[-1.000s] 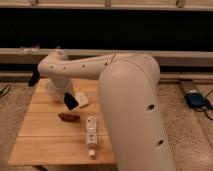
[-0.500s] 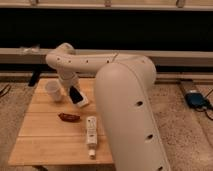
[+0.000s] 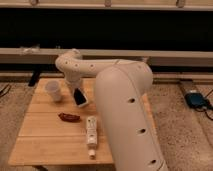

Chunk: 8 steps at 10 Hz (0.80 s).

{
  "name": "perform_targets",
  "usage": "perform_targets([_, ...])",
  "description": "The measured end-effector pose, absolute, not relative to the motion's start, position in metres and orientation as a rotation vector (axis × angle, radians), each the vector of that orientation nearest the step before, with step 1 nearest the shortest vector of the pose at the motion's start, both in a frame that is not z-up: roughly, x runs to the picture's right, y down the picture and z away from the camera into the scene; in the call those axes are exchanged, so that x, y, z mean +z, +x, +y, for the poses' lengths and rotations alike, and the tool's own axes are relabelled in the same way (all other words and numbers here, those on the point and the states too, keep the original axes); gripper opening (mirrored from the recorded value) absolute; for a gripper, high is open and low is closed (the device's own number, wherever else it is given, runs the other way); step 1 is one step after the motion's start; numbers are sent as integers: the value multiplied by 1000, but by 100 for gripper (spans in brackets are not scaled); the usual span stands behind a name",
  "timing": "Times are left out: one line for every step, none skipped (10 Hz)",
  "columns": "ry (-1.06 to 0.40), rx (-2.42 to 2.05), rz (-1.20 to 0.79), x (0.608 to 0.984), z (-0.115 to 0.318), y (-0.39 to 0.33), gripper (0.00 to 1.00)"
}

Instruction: Place the eraser on the white sponge

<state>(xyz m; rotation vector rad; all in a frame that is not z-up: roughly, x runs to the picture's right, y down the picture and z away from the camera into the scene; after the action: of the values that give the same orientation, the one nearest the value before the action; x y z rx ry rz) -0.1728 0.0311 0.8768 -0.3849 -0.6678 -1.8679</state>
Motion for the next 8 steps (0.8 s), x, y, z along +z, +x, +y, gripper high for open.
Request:
perform_targets([-384, -1852, -667, 890, 32, -168, 0])
perform_targets([-381, -1850, -662, 893, 29, -171, 0])
perform_targets([-382, -1846, -657, 895, 26, -172, 2])
perform_targets([-387, -1840, -650, 897, 23, -169, 9])
perform_targets([-393, -1835, -643, 898, 20, -167, 19])
perform_targets([-397, -1836, -640, 899, 20, -168, 28])
perform_targets([-402, -1840, -639, 901, 20, -171, 40])
perform_targets([-407, -1839, -636, 904, 20, -170, 53])
